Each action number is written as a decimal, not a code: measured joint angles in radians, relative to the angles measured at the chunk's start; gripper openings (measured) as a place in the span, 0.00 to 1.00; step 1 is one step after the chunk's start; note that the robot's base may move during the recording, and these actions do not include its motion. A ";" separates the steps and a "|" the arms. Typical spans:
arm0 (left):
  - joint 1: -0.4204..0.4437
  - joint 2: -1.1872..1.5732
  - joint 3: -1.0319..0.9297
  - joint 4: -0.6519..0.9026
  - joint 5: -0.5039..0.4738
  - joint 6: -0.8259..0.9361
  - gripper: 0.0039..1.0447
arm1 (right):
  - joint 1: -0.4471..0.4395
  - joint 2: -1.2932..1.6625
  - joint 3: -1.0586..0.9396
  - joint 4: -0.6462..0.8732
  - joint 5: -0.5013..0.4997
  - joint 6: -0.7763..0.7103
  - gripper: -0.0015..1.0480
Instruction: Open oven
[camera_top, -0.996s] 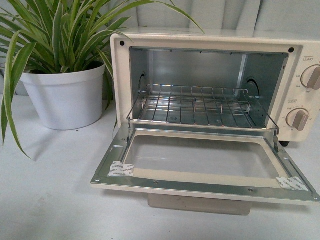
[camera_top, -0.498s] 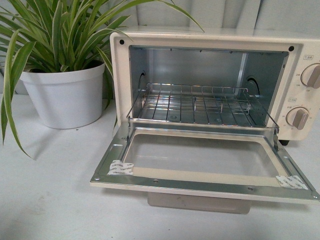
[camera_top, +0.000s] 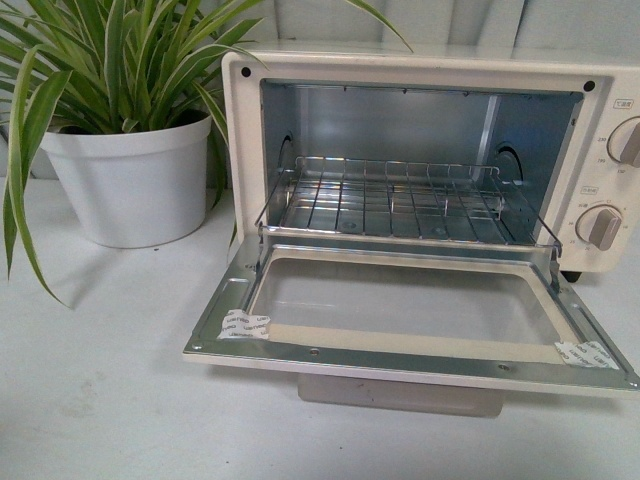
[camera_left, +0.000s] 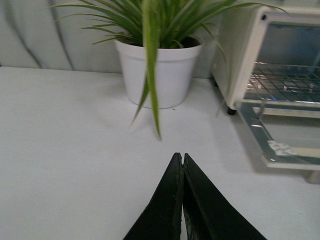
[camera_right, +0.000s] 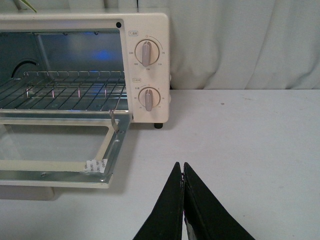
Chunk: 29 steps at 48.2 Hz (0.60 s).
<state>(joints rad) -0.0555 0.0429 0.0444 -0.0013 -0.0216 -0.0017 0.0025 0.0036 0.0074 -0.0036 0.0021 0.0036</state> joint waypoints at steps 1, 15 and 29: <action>0.025 -0.013 -0.009 0.001 0.007 0.000 0.04 | 0.000 0.000 0.000 0.000 -0.002 0.000 0.01; 0.051 -0.039 -0.032 0.000 0.018 0.000 0.04 | 0.000 0.000 0.000 0.000 -0.001 0.000 0.01; 0.051 -0.039 -0.032 0.000 0.019 -0.001 0.34 | 0.000 0.000 0.000 0.000 -0.001 -0.001 0.29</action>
<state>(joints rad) -0.0044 0.0040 0.0128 -0.0017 -0.0029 -0.0025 0.0025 0.0036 0.0074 -0.0036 0.0013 0.0029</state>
